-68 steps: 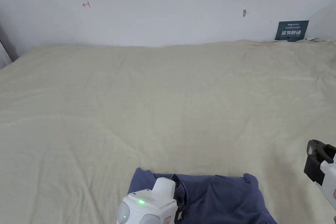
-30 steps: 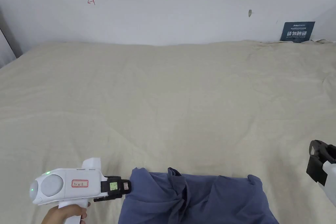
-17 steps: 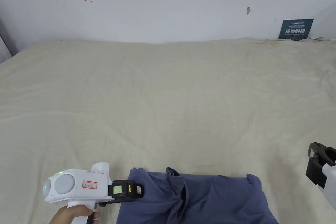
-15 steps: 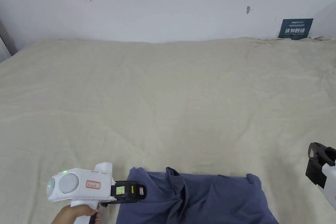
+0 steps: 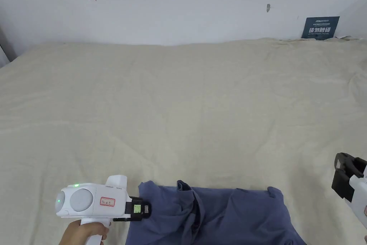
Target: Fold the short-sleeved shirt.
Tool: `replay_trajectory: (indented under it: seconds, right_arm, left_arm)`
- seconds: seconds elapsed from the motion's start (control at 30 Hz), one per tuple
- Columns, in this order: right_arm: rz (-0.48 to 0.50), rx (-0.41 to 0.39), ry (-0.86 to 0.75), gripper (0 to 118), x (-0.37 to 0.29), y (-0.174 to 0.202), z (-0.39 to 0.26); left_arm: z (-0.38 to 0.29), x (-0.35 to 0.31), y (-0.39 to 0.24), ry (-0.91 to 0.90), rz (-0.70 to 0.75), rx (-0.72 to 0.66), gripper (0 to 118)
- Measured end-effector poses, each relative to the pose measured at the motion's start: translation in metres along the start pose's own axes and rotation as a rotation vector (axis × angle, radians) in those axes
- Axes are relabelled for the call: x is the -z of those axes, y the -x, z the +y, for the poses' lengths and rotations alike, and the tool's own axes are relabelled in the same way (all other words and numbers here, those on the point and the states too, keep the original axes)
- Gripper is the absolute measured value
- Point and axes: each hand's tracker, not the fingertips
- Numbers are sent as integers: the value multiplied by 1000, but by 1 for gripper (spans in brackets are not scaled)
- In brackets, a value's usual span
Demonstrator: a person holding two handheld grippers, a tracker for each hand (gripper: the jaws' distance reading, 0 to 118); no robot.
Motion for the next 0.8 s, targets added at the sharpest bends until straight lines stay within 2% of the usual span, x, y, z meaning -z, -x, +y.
replay_trajectory:
  seconds: [0.17,0.4,0.53,0.8]
  right_arm:
    - [-1,3,-6,0,-1,-3,2]
    - [0,7,-22,0,-4,-5,6]
    - [1,5,-27,0,-4,-4,8]
    - [13,3,-27,0,0,1,8]
  left_arm:
    - [2,-12,-25,-7,54,91,6]
    - [12,-39,-33,-25,76,92,5]
    - [18,-65,-17,-35,72,52,5]
    - [21,-123,40,-59,239,-21,5]
